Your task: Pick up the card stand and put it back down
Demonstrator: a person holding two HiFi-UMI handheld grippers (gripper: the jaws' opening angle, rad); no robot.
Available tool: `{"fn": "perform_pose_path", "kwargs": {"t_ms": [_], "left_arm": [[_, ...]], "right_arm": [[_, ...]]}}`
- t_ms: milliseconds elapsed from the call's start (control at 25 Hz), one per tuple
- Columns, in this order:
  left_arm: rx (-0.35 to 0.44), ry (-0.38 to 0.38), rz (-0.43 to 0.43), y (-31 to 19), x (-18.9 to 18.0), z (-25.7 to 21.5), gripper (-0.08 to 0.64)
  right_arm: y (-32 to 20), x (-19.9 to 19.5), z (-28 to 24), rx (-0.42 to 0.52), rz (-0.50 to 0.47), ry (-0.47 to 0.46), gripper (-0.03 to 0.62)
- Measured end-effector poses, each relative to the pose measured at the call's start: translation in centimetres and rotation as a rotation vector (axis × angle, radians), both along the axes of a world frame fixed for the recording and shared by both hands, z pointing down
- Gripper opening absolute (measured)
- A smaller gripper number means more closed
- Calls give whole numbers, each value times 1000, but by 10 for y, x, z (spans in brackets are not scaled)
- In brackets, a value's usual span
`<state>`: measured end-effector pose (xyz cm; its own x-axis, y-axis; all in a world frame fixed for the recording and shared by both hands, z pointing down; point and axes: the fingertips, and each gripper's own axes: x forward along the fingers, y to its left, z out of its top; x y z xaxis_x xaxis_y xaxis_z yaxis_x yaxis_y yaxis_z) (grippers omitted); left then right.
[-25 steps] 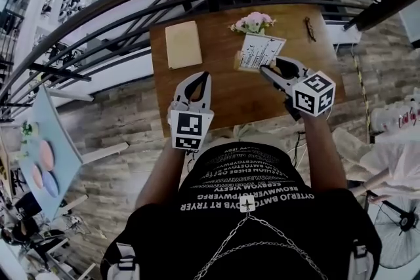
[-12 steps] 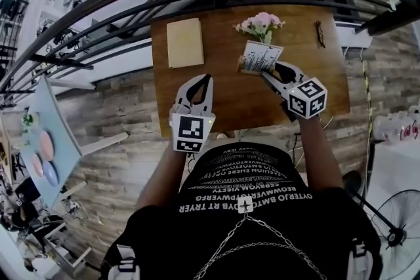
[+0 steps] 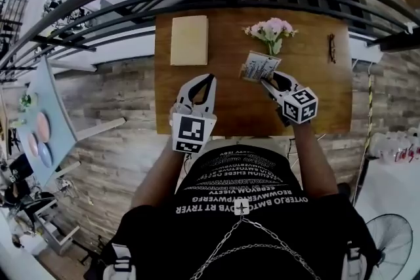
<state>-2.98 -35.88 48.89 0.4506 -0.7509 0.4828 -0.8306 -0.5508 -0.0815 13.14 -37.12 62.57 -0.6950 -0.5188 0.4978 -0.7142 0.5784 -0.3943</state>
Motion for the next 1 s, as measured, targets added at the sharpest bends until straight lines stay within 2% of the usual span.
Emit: {"fn": "perform_pose_path", "kwargs": {"t_ms": [200,520,840,1000], "left_arm": [[-29,2,-27,-7,-5,9,28],[-86,-18,-59,-8,-13,28,28],[-101,-31,-77,-4,-19,31,28],[-97,-39,-69,0,-23,30,28]], "right_arm": [[-7,-3,40,-23,-20,25,178],[-11,3,107,-66,-36,114,179],[-7,-3,150,-65,-77,157,179],[-3,-2,160,-31,-96,192,181]]}}
